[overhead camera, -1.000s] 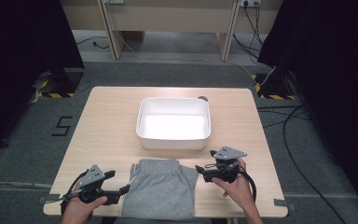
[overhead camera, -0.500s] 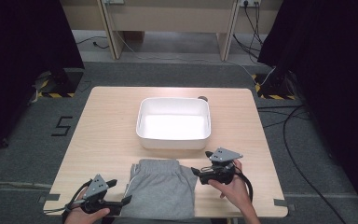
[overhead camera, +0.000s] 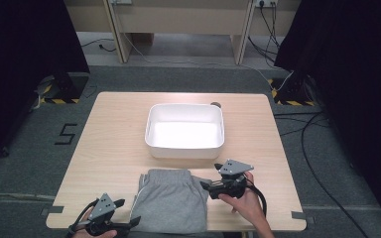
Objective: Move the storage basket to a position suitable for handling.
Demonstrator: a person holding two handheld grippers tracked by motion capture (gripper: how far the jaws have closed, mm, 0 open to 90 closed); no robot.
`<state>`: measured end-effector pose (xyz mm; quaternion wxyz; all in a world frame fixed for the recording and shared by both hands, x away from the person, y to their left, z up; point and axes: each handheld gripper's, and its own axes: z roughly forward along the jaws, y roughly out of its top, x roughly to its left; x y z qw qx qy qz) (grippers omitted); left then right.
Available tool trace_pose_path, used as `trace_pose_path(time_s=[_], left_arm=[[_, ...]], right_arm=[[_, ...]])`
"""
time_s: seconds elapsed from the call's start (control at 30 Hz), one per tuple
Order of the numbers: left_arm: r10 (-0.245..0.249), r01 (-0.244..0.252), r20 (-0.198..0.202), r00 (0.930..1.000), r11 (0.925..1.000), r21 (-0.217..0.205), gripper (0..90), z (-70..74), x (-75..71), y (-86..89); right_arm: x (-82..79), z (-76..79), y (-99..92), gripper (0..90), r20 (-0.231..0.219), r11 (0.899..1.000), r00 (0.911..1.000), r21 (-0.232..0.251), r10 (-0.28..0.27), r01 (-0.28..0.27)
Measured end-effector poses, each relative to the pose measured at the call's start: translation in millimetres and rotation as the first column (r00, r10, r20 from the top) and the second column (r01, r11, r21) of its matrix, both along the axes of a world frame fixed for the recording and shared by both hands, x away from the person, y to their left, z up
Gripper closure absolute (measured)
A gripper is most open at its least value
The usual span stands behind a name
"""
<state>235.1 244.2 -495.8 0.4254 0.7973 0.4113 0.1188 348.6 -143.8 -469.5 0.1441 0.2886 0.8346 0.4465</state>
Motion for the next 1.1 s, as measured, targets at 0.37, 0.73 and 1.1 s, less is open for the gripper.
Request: trace_pose_path(time_s=[0.37,0.73,1.1], left_arm=[[-0.030,0.032,-0.066,0.9974,0.9992,0.023,20.4,-17.7,5.5,-12.0],[-0.045,0.046,-0.079,0.9958,0.9989,0.009,23.0,-19.4,7.3,-12.7],[-0.084,0.086,-0.078,0.9934,0.9962,0.016,31.8,-18.5,11.6,-17.6]], right_arm=[[-3.5,-6.6,11.1,18.4,-0.017,0.999,0.9992,-0.011,0.037,-0.037],[-6.6,-10.0,17.3,18.5,-0.028,0.998,0.9980,-0.017,0.057,-0.057],[-6.8,-24.4,35.0,18.0,-0.071,0.995,0.9934,-0.043,0.090,-0.093]])
